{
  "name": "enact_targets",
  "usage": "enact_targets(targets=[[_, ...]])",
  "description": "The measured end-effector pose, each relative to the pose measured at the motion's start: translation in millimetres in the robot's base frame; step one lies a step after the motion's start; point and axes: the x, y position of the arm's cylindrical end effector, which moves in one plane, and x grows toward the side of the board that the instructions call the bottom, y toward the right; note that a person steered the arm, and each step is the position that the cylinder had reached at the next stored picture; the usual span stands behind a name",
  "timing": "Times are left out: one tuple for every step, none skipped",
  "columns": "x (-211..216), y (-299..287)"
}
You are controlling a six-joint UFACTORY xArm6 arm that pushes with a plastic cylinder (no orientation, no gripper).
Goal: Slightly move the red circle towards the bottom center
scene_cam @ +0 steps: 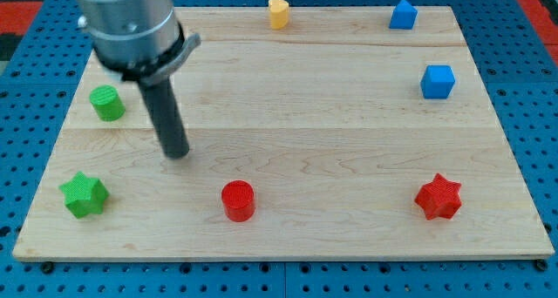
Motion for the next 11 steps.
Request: enact_targets(targets=[[21.2,-4.5],[24.4,4.3],[50.2,27.7],[58.7,29.9],[57.4,51.4],[57.2,38.2],[57.2,26.5],[57.2,18.0],[57.2,12.3],[57.2,12.3],[57.6,12.3]])
